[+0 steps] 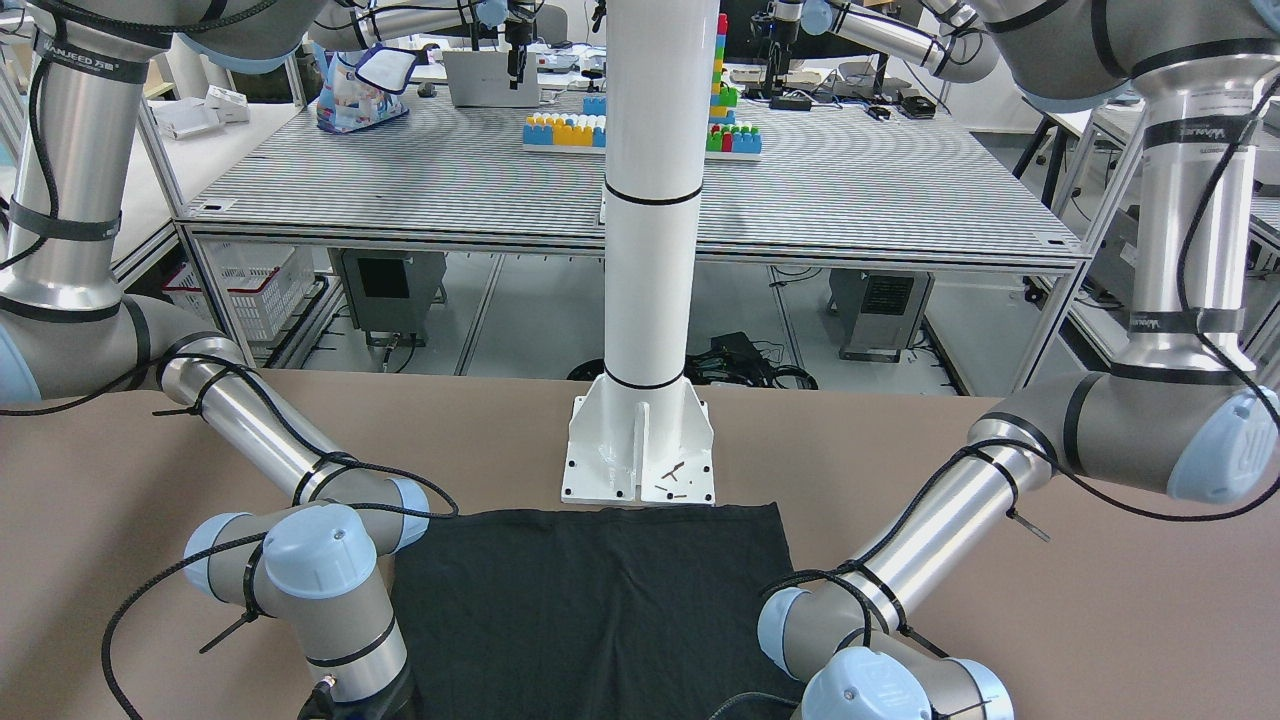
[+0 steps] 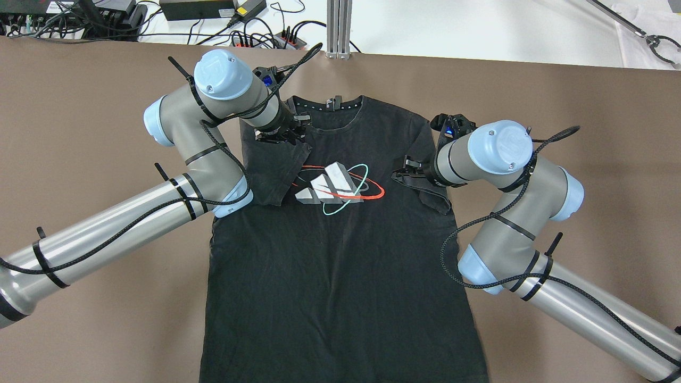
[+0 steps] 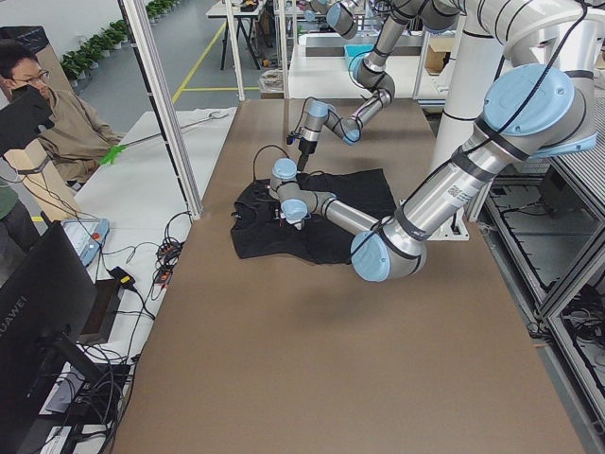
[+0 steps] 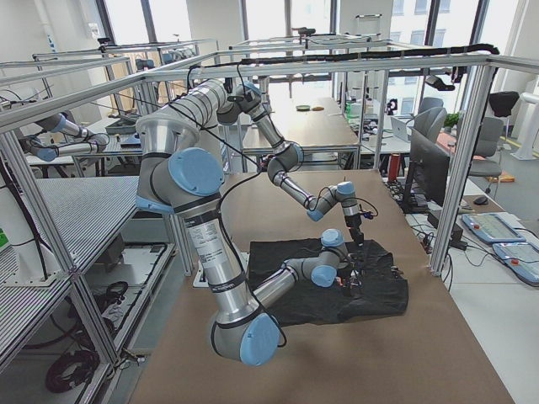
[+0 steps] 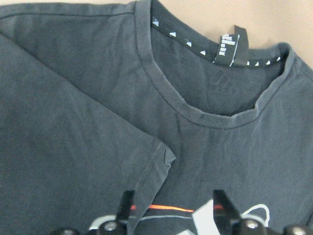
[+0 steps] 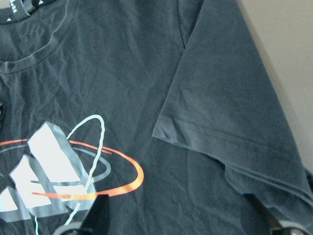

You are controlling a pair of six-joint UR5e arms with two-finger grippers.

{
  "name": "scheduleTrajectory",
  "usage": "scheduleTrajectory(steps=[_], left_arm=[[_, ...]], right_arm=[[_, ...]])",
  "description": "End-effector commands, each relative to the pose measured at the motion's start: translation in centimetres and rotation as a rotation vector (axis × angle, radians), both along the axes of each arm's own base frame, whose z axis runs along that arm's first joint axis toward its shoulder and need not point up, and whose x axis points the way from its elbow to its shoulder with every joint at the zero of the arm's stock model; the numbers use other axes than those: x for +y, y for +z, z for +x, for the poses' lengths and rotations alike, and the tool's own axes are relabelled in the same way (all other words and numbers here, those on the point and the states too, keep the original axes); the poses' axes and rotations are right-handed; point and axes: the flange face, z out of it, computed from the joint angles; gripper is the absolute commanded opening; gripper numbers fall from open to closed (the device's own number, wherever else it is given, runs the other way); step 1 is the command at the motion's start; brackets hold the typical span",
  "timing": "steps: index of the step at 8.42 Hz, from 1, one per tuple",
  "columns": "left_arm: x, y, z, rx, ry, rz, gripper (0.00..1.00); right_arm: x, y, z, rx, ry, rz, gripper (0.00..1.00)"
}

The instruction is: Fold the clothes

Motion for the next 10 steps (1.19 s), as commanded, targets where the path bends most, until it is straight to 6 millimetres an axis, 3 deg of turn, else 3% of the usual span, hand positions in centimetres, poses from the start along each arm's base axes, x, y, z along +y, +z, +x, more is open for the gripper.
scheduleTrajectory(steps=[1,2,3,4,5,6,7,8,9,10], left_arm=[[7.6,0.2,-1.5,0.105,-0.075,-0.061,1.00],[13.1,1.1,-1.5,0.104,-0.079,-0.045,1.00],[18.3,0.9,-3.3,0.090,-0.059,-0.055,1.00],[22.4,0.4,-5.5,0.105,-0.066,-0.082,1.00],[25.2,0.7,-6.2,0.115,-0.076,-0.084,1.00],[25.7,0.7,-6.2,0.114,-0.081,-0.079,1.00],[25.8,0.7,-6.3,0.114,-0.083,-0.080,1.00],[25.8,0.7,-6.3,0.117,-0.086,-0.081,1.00],[25.9,0.4,-6.6,0.119,-0.088,-0.083,1.00],[25.7,0.2,-6.6,0.102,-0.117,-0.081,1.00]], right_arm=[[5.8,-0.6,1.2,-0.050,0.009,-0.094,0.95],[8.6,-0.9,1.9,-0.034,0.016,-0.140,0.95],[13.2,-0.5,2.9,-0.003,0.059,-0.162,0.95],[18.5,-1.2,3.1,-0.013,0.099,-0.154,0.95],[21.8,-0.5,2.8,-0.001,0.121,-0.223,0.94],[24.2,1.1,1.3,0.028,0.157,-0.307,0.92],[27.1,3.5,0.7,0.076,0.140,-0.343,0.78],[28.7,4.1,1.8,0.084,0.130,-0.364,0.66],[29.4,6.0,2.6,0.115,0.154,-0.403,0.59],[30.4,7.2,2.5,0.140,0.156,-0.427,0.53]])
